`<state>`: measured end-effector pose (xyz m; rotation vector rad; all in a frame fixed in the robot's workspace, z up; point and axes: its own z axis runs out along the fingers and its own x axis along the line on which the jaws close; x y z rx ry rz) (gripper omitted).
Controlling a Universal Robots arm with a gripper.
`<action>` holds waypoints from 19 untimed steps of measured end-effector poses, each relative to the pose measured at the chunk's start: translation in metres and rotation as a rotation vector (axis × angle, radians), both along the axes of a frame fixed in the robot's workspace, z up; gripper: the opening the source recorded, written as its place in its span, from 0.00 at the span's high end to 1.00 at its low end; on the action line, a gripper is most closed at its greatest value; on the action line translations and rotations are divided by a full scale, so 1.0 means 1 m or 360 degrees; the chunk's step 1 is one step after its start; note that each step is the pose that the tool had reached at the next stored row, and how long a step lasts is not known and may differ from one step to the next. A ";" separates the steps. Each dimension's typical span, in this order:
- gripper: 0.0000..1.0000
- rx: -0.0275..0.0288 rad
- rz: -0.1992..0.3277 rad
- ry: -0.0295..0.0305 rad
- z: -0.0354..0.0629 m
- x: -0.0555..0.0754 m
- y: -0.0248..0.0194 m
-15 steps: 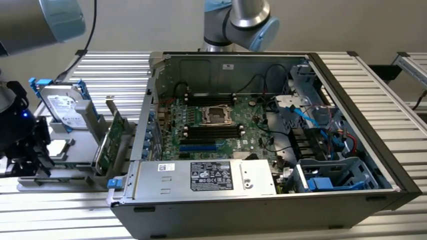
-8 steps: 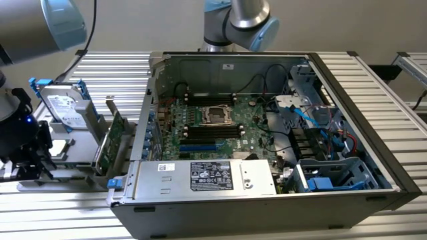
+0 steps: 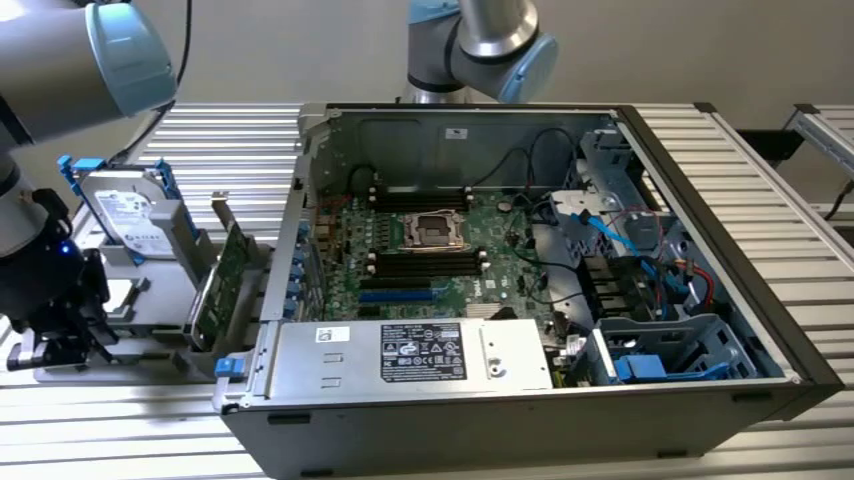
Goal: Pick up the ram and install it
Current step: 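Pick up the ram and move it above insertion slot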
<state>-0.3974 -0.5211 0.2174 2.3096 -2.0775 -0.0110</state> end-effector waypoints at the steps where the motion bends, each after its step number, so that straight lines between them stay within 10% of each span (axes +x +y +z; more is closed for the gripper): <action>1: 0.70 0.00002 0.0004 -0.00011 -0.0018 0.000 0.0000; 19: 0.70 0.00017 -0.0036 -0.00085 -0.0235 -0.002 0.0014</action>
